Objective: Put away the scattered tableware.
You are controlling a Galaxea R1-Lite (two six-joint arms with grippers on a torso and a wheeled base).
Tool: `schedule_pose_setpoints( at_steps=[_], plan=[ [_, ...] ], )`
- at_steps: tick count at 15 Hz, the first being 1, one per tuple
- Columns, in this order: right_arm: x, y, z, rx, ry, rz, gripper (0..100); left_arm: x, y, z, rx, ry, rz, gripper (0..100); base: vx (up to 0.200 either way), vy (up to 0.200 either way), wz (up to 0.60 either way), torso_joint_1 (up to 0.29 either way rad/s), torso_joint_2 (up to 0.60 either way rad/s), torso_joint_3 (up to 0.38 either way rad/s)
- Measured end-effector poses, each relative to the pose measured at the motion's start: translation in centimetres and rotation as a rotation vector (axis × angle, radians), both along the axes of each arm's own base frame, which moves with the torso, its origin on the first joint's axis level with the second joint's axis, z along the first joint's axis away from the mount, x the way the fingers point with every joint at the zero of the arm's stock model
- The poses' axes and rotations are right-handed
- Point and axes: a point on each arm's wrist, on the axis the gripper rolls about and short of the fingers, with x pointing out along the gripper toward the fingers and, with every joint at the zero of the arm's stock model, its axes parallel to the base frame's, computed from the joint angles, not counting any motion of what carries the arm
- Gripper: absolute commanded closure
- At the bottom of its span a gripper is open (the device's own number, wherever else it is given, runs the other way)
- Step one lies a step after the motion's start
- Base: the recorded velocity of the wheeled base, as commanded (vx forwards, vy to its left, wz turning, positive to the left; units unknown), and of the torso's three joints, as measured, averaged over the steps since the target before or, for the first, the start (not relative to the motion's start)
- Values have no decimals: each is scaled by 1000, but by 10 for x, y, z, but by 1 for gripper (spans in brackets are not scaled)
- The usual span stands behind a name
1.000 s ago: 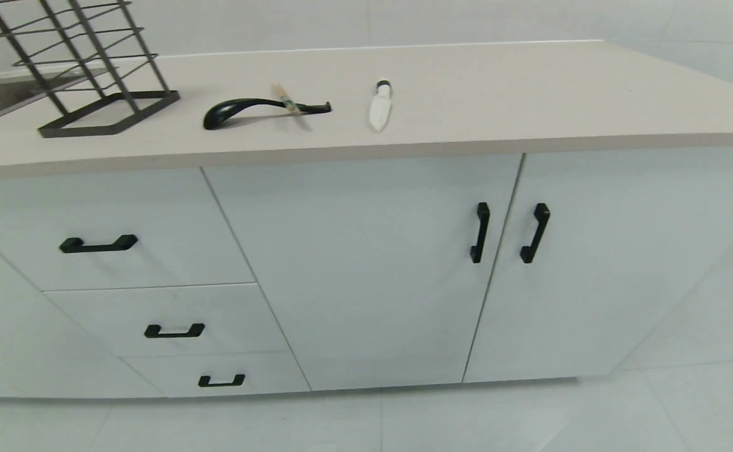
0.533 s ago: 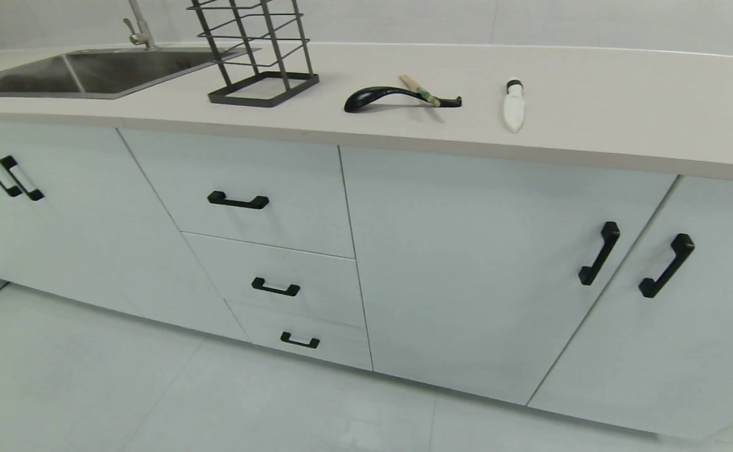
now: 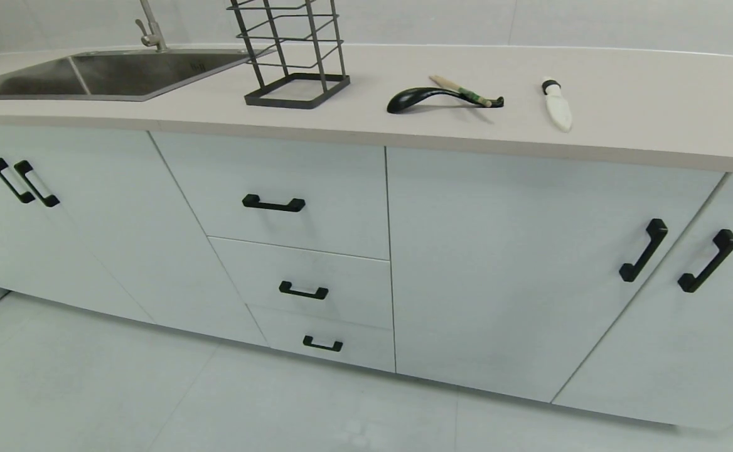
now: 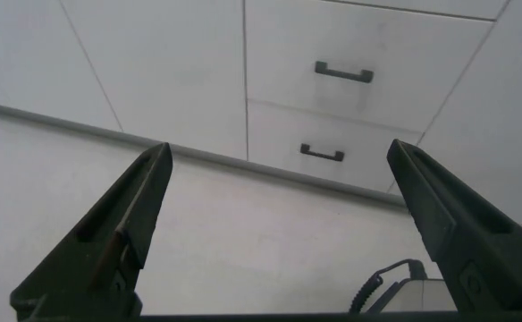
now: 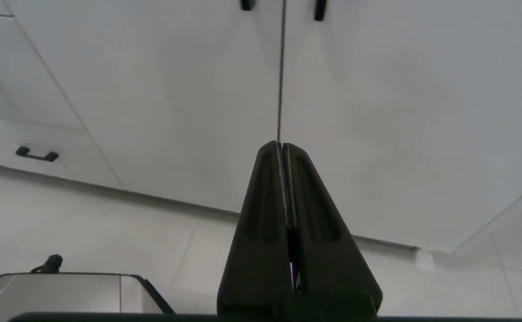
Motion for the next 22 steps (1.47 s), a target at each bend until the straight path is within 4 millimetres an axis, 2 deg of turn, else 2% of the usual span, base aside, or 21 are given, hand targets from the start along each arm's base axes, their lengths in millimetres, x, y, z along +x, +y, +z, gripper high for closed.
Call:
schedule_pose_setpoints(
  at_steps=[3,8,17,22],
  plan=[
    [0,0,0,0,0,0,100,0,0,0,0,0,0,0,133,0,0,2,2,3],
    [0,0,0,3,0,0,100,0,0,0,0,0,0,0,0,0,-600,5,2,5],
    [0,0,0,3,1,0,100,0,0,1,-1,-2,0,0,0,0,0,0,0,0],
    [0,0,0,3,1,0,100,0,0,1,-1,-2,0,0,0,160,0,2,2,1]
  ],
)
